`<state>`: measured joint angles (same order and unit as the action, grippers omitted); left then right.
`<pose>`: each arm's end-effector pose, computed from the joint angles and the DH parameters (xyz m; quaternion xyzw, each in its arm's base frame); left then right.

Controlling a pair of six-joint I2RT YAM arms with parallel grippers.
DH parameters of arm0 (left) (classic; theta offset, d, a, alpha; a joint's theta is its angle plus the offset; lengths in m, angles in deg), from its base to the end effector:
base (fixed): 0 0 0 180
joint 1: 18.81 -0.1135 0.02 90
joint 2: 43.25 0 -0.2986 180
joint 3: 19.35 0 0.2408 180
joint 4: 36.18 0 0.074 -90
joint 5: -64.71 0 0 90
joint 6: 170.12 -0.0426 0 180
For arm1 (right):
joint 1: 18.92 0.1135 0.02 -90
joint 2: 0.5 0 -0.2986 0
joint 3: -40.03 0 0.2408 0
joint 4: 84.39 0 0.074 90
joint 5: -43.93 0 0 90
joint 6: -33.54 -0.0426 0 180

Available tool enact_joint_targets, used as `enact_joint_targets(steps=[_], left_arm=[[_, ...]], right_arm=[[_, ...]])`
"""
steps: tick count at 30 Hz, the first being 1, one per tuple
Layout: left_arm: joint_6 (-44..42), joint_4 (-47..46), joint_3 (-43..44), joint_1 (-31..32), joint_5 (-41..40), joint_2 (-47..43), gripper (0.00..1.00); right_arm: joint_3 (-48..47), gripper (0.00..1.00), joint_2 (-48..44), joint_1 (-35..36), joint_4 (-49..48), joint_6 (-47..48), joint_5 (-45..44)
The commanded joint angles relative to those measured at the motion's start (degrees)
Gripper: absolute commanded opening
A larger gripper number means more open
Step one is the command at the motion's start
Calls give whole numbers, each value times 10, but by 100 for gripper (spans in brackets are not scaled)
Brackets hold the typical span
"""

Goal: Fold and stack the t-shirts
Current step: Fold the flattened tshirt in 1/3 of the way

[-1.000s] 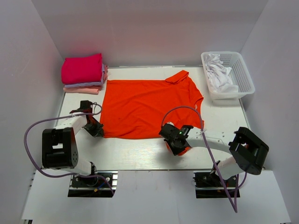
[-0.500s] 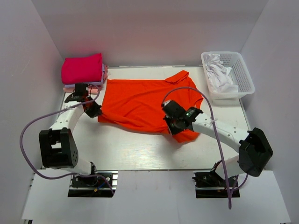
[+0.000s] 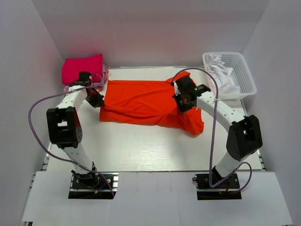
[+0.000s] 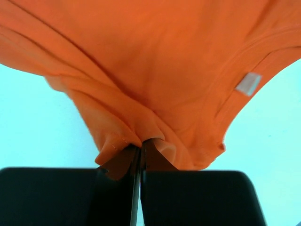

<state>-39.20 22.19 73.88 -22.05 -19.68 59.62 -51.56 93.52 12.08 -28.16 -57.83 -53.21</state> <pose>0.3671 0.0166 0.2563 -0.3599 0.9121 -0.1070 0.1648 0.2959 0.1716 0.3019 -0.2295 0.9333 0.0176 0.2756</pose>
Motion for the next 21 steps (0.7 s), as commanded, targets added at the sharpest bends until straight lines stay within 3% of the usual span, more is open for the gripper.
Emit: enact_joint_targets(steps=[1,5,21], left_arm=[[-2,28,45,-6,6,19,0],[3,28,78,-6,12,53,0],[16,28,190,-6,5,142,0]], right_arm=[[-48,0,18,-31,19,57,41],[-88,0,56,-52,26,102,96],[-202,0,148,-107,68,225,172]])
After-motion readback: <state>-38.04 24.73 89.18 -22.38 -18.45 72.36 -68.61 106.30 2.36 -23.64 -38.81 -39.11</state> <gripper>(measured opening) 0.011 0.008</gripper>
